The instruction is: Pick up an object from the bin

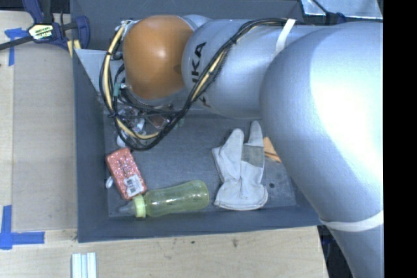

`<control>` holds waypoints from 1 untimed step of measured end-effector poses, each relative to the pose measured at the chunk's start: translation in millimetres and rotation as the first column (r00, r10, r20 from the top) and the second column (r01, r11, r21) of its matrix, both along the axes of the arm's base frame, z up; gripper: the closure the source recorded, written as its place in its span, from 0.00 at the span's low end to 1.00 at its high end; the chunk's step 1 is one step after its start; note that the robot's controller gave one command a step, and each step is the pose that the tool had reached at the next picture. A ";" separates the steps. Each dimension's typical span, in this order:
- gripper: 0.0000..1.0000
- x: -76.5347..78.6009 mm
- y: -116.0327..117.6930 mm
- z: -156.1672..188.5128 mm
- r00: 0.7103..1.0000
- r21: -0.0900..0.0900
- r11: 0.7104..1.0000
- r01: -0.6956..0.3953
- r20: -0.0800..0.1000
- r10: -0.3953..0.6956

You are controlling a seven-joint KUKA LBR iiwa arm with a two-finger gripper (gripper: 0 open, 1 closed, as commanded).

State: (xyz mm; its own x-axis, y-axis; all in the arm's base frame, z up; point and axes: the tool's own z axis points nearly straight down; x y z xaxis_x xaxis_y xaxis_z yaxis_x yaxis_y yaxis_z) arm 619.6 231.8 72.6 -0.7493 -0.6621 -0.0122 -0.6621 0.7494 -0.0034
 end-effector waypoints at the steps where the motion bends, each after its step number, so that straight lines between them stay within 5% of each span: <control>1: 1.00 0.0 0.0 0.0 1.000 0.000 1.000 0.001 0.000 -0.001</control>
Offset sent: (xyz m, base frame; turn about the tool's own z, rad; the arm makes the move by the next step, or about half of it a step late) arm -0.0001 0.0000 0.0475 0.0000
